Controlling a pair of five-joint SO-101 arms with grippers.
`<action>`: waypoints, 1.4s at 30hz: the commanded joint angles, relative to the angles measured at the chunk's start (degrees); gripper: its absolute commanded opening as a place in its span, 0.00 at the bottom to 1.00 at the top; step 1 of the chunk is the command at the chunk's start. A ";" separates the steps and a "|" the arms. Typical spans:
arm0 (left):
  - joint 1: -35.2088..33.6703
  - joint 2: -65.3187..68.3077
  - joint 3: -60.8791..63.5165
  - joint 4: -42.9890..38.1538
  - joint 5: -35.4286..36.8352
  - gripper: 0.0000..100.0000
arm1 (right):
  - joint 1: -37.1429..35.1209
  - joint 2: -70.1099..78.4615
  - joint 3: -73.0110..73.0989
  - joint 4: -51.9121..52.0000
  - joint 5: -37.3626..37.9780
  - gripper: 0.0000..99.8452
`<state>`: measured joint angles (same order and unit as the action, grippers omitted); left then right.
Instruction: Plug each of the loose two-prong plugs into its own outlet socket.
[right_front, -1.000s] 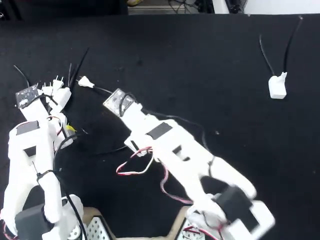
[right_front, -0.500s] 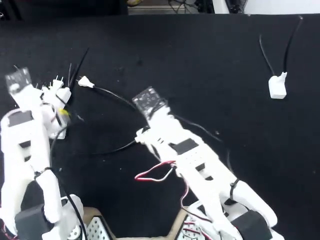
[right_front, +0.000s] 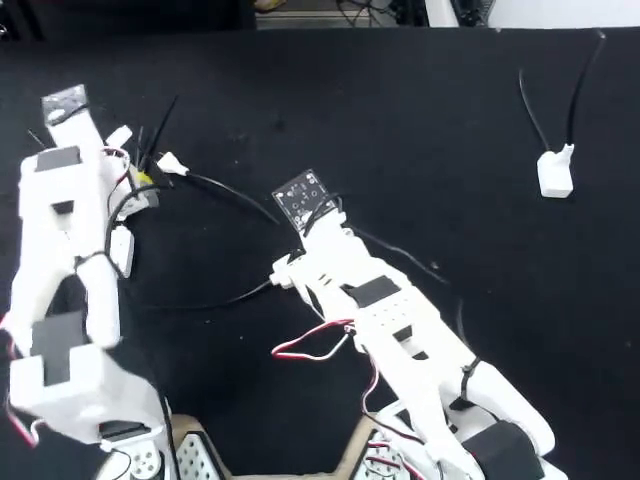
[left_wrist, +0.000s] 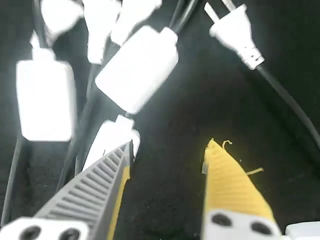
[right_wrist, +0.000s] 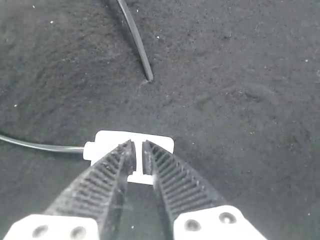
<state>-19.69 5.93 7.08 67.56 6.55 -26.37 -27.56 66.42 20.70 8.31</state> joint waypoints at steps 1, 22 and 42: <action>0.75 3.69 -9.98 4.22 -1.93 0.24 | 1.05 -2.33 -0.31 -0.26 0.00 0.03; 11.56 31.21 -42.59 5.45 21.80 0.24 | 1.14 -2.33 -0.40 -0.35 0.09 0.03; 8.92 43.52 -60.00 12.13 23.91 0.04 | 1.14 -2.33 -0.40 -0.35 0.09 0.03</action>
<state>-9.23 50.77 -49.98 79.25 29.67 -26.37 -27.56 66.42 20.70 8.22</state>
